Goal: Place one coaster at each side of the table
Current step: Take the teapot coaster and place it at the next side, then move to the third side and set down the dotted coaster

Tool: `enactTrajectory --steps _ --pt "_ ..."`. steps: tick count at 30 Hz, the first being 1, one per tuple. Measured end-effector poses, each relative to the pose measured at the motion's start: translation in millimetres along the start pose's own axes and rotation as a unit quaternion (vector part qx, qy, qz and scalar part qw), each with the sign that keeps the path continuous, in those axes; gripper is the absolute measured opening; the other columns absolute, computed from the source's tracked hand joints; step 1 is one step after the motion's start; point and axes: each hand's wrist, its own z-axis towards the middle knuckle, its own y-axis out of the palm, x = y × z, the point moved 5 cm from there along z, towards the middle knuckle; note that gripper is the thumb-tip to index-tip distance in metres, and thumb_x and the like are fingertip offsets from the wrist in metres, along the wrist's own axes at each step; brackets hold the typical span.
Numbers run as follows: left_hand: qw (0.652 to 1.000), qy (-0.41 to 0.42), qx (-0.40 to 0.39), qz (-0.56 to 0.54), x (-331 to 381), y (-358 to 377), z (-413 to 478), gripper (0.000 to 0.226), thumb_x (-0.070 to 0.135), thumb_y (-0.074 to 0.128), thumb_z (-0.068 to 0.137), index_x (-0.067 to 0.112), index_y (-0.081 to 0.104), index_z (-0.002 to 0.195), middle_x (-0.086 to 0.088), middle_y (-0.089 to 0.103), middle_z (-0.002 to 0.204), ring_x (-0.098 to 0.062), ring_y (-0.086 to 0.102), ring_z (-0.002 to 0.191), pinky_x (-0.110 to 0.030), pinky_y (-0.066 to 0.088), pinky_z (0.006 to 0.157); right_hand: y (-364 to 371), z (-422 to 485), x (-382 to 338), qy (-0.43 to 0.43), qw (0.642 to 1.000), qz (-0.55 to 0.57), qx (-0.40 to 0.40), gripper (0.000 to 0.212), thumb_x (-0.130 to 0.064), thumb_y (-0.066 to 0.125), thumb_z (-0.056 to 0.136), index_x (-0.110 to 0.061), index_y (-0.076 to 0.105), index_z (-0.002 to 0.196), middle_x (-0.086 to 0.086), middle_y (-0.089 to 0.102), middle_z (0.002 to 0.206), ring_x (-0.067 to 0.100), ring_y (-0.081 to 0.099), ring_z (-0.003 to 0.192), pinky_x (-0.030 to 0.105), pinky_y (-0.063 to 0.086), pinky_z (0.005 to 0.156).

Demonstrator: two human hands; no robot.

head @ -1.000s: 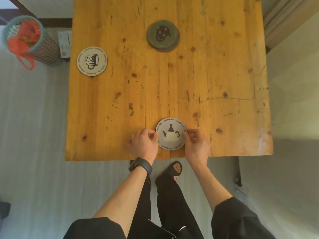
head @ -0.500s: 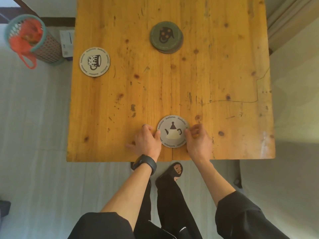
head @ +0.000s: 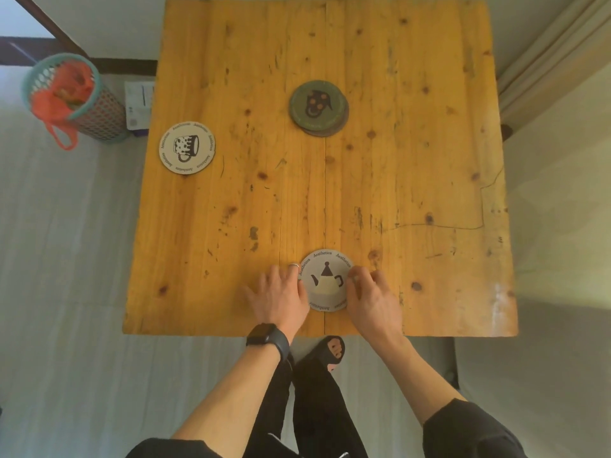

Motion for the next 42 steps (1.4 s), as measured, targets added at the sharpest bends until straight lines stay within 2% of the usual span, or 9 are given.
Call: enactTrajectory --steps 4,11,14,18,23,29,34,38,42 --pt "0.997 0.069 0.025 -0.002 6 -28 44 0.036 0.034 0.051 0.093 0.03 0.056 0.128 -0.001 0.044 0.14 -0.023 0.046 0.122 -0.037 0.05 0.088 -16 30 -11 0.002 0.998 -0.008 -0.057 0.03 -0.041 0.043 0.1 -0.03 0.057 0.124 0.0 0.056 0.116 0.033 0.067 0.089 0.041 0.055 0.066" --pt "0.992 0.104 0.065 -0.028 21 -86 161 0.048 0.032 0.052 0.094 0.023 0.045 0.141 -0.008 0.032 0.154 -0.028 0.037 0.137 -0.042 0.043 0.104 -59 158 -61 0.001 0.998 -0.016 -0.064 0.042 -0.043 0.042 0.097 -0.024 0.052 0.133 0.004 0.056 0.127 0.029 0.065 0.095 0.037 0.054 0.071" --pt "0.991 0.102 0.073 -0.039 23 -98 203 0.054 0.041 0.051 0.094 0.026 0.04 0.145 -0.008 0.026 0.158 -0.029 0.026 0.144 -0.047 0.037 0.109 -73 217 -86 0.0 0.999 -0.009 -0.033 0.05 -0.045 0.046 0.096 -0.02 0.048 0.139 0.007 0.051 0.137 0.035 0.058 0.115 0.042 0.049 0.085" --pt "0.995 0.084 0.05 -0.006 10 -93 239 0.067 0.062 0.031 0.094 0.041 0.009 0.154 -0.001 -0.005 0.166 -0.026 -0.004 0.153 -0.065 0.012 0.115 -84 282 -114 0.007 1.0 0.016 0.011 0.065 -0.053 0.051 0.093 -0.014 0.04 0.144 0.011 0.043 0.144 0.036 0.044 0.132 0.048 0.043 0.1" --pt "0.995 0.091 0.046 0.01 4 -75 240 0.067 0.069 0.006 0.094 0.045 -0.025 0.147 0.004 -0.033 0.159 -0.023 -0.027 0.148 -0.069 -0.008 0.114 -81 330 -138 0.035 0.995 -0.068 0.056 0.087 -0.07 0.047 0.087 -0.011 0.033 0.149 0.018 0.035 0.147 0.04 0.029 0.135 0.049 0.033 0.107" --pt "0.995 0.093 0.032 0.002 3 -74 243 0.066 0.069 0.005 0.094 0.045 -0.028 0.146 0.004 -0.036 0.158 -0.023 -0.03 0.147 -0.067 -0.014 0.112 -84 339 -155 -0.008 0.992 -0.057 0.111 0.055 -0.042 0.068 0.088 -0.019 0.047 0.132 0.013 0.044 0.137 0.037 0.038 0.126 0.046 0.039 0.1" --pt "0.996 0.089 0.013 0.017 4 -76 243 0.067 0.069 0.005 0.094 0.045 -0.028 0.146 0.003 -0.036 0.158 -0.023 -0.028 0.148 -0.067 -0.012 0.113 -104 304 -149 -0.05 0.983 0.112 0.133 0.021 -0.021 0.052 0.098 -0.011 0.048 0.117 0.0 0.065 0.11 0.029 0.06 0.087 0.037 0.044 0.066" --pt "0.997 0.059 -0.019 0.048 13 -81 239 0.067 0.061 0.013 0.098 0.038 -0.021 0.151 -0.002 -0.029 0.161 -0.028 -0.022 0.15 -0.065 -0.001 0.115 -124 234 -95 0.097 0.922 0.351 0.13 0.027 -0.023 0.06 0.097 -0.018 0.046 0.119 -0.007 0.062 0.105 0.013 0.066 0.086 0.038 0.057 0.066" --pt "0.998 0.021 -0.045 -0.042 62 -107 206 0.058 0.048 0.034 0.099 0.02 0.035 0.149 -0.013 0.025 0.159 -0.035 0.026 0.144 -0.051 0.032 0.113 -129 137 -22 0.264 0.757 0.594 0.066 0.031 -0.005 0.055 0.099 -0.019 0.047 0.125 0.01 0.066 0.11 0.024 0.065 0.088 0.026 0.056 0.06"
